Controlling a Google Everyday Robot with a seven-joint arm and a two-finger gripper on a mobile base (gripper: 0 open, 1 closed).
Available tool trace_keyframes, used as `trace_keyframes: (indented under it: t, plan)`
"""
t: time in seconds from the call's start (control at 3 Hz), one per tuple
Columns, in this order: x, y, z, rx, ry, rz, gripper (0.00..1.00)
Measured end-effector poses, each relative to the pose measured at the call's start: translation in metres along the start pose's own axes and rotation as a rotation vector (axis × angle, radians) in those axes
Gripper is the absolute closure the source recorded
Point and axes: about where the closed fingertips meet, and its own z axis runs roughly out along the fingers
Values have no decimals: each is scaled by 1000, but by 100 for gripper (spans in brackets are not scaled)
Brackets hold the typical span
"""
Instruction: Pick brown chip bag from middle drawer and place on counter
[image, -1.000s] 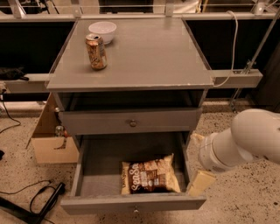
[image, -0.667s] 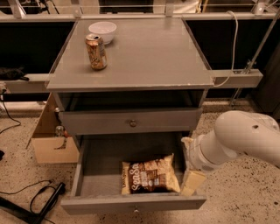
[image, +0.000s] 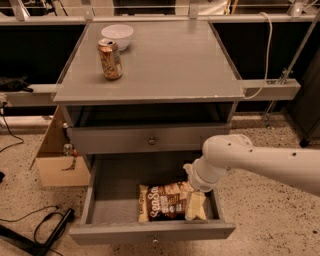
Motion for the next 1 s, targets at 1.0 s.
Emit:
trace_keyframes:
  t: [1.0]
  plan:
    - [8, -31, 121, -111, 63, -44, 0]
